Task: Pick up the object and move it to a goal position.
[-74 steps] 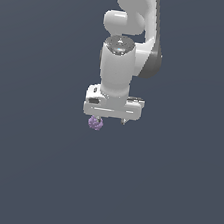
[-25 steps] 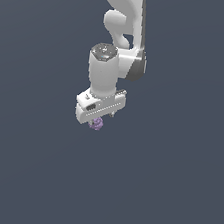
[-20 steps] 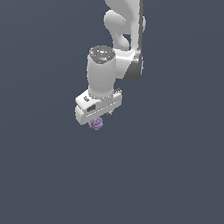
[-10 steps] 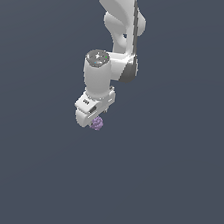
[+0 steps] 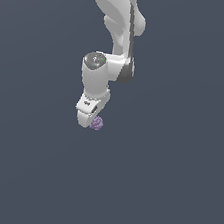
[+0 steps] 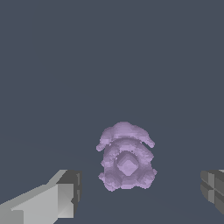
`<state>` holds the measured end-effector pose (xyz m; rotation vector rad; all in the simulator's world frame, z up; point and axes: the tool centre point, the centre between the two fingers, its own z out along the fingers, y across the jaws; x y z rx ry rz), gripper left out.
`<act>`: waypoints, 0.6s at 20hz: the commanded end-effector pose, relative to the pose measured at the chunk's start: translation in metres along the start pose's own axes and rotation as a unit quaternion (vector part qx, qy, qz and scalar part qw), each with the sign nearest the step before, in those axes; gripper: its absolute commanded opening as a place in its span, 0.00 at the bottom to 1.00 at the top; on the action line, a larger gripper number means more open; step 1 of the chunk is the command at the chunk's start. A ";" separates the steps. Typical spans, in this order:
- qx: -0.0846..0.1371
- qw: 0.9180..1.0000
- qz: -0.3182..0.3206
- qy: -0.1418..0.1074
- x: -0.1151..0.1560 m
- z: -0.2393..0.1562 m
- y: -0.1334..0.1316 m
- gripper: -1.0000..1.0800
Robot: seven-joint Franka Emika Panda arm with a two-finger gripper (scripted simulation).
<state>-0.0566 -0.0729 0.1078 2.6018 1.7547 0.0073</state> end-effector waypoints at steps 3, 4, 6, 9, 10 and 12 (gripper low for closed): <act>0.002 1.000 -0.025 -0.001 -0.004 0.004 -0.003 0.96; 0.002 1.000 -0.029 -0.001 -0.004 0.004 -0.003 0.96; 0.003 0.999 -0.034 -0.001 -0.005 0.005 -0.004 0.96; 0.003 0.999 -0.036 -0.001 -0.005 0.005 -0.004 0.96; 0.003 0.999 -0.034 -0.001 -0.005 0.005 -0.004 0.96; 0.003 0.999 -0.034 -0.001 -0.005 0.006 -0.004 0.96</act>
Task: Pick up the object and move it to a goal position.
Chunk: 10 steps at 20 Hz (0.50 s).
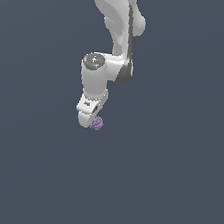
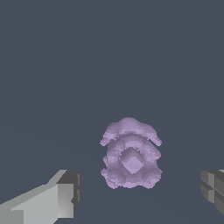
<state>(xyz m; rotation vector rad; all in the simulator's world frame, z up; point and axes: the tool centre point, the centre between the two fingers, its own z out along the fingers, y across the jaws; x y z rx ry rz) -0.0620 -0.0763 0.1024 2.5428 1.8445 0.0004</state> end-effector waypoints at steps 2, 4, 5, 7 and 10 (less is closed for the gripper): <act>0.000 1.000 0.000 0.000 0.000 0.005 0.000 0.96; 0.000 1.000 -0.001 0.000 0.000 0.012 -0.001 0.96; 0.000 1.000 -0.001 0.000 0.000 0.016 -0.001 0.96; 0.000 1.000 -0.001 0.000 0.000 0.026 -0.001 0.96; 0.000 1.000 -0.002 0.000 0.000 0.040 -0.001 0.96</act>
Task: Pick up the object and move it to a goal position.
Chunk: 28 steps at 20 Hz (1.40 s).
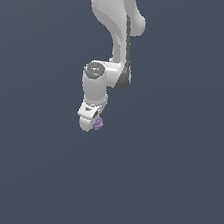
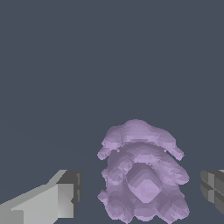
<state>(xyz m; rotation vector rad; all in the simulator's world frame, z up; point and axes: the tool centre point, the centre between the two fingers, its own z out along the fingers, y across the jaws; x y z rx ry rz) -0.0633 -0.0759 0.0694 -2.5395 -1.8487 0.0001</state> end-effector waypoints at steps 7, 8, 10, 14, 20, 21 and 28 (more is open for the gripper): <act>0.000 1.000 0.000 0.000 0.000 0.017 0.001 0.00; 0.000 1.000 0.000 0.000 0.000 0.017 0.001 0.00; 0.000 1.000 0.000 0.000 0.000 0.017 0.001 0.00; 0.000 1.000 0.000 0.000 0.000 0.017 0.001 0.00; -0.001 1.000 -0.001 0.000 0.002 0.014 0.000 0.00; -0.001 1.000 -0.001 0.000 0.004 0.012 0.000 0.00; -0.001 1.000 -0.001 -0.001 0.031 -0.015 -0.011 0.00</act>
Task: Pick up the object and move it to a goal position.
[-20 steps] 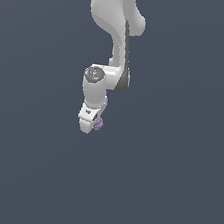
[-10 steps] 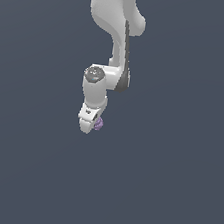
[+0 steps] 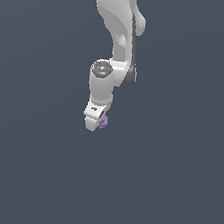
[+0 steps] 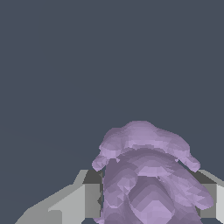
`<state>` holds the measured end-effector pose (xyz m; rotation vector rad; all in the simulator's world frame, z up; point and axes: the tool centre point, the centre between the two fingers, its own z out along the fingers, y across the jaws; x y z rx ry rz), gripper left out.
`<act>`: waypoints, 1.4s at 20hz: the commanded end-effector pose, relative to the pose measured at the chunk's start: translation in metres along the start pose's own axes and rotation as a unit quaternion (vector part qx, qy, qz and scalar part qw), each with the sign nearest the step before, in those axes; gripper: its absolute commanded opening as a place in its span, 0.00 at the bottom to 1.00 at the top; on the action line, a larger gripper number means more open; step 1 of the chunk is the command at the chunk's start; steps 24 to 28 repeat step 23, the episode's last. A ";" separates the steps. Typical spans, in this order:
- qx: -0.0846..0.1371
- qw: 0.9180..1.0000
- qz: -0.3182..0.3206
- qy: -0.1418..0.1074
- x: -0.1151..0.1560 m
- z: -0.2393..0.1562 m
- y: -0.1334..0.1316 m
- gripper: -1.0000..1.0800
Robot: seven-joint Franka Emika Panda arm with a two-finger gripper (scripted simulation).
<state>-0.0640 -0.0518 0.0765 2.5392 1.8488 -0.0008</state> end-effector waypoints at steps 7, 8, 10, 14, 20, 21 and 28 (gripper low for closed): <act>0.000 1.000 -0.001 0.000 0.059 -0.060 -0.022 0.00; 0.000 1.000 -0.001 0.000 0.067 -0.067 -0.024 0.00; 0.000 1.000 -0.001 0.000 0.081 -0.081 -0.029 0.00; 0.000 1.000 -0.001 0.000 0.103 -0.103 -0.035 0.00; 0.000 1.000 -0.001 0.000 0.118 -0.118 -0.039 0.00; 0.000 1.000 -0.001 0.000 0.119 -0.118 -0.038 0.00; 0.000 1.000 0.000 0.000 0.119 -0.118 -0.038 0.00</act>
